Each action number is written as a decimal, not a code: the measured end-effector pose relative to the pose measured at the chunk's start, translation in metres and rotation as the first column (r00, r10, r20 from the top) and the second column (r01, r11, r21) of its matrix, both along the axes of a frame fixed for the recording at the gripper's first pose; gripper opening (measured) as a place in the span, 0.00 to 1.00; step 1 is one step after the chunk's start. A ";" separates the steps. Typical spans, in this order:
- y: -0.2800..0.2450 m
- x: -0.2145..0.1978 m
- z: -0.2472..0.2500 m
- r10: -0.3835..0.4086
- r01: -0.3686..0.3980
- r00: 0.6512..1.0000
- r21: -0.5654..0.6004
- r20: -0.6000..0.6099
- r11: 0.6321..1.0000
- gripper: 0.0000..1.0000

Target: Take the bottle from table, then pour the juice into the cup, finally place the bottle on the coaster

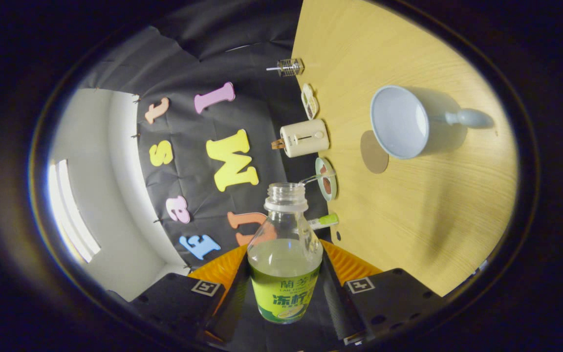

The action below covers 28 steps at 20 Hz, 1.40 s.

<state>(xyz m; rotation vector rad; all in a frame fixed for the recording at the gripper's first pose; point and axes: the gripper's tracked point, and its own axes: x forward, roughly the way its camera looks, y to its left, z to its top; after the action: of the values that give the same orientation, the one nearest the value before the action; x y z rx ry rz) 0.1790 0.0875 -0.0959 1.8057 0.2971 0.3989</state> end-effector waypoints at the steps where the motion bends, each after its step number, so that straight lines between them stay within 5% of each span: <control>1: -0.001 0.001 0.000 0.003 -0.003 1.000 0.009 -0.002 1.000 0.78; 28: -0.046 -0.003 0.014 0.010 -0.002 0.999 0.218 -0.036 0.976 0.78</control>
<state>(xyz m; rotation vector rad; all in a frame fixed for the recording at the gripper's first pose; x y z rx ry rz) 0.1759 0.0412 -0.0815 2.0294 0.2934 0.4162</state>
